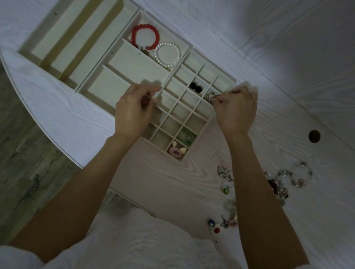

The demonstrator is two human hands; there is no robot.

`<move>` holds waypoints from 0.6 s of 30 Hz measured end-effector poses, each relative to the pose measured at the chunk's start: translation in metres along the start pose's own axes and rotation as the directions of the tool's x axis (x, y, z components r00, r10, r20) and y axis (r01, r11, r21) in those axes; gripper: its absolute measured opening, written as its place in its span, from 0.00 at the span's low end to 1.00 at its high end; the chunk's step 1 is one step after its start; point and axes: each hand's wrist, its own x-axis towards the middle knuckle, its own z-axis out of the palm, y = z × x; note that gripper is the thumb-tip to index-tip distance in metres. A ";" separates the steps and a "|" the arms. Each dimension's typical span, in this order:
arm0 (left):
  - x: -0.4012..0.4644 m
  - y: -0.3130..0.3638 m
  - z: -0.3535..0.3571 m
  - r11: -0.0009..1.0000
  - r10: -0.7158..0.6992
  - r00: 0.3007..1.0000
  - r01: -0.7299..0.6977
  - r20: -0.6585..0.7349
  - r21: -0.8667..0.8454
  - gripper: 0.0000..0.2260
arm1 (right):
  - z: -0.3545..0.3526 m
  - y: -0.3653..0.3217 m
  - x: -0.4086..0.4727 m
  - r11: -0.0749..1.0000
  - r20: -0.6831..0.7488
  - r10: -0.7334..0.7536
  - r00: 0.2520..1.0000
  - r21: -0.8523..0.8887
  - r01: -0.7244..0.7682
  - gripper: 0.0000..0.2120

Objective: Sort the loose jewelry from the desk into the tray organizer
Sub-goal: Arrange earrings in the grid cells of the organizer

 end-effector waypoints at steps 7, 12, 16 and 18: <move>0.000 0.000 0.000 1.000 -0.005 1.000 0.005 -0.007 -0.016 0.13 | -0.013 -0.002 -0.007 0.997 -0.078 -0.031 0.997 0.071 0.036 0.09; -0.001 0.000 0.000 1.000 0.013 1.000 -0.013 -0.005 -0.005 0.13 | -0.004 0.003 -0.015 0.990 -0.056 -0.097 0.994 0.095 0.102 0.12; -0.011 0.014 0.002 0.978 0.143 0.986 -0.126 -0.091 0.165 0.12 | -0.019 0.018 -0.046 0.965 -0.156 -0.153 0.976 0.191 0.182 0.11; -0.024 0.032 0.006 0.961 0.241 0.969 -0.231 -0.045 0.154 0.12 | -0.028 0.038 -0.077 0.971 -0.168 -0.208 0.964 0.079 0.224 0.12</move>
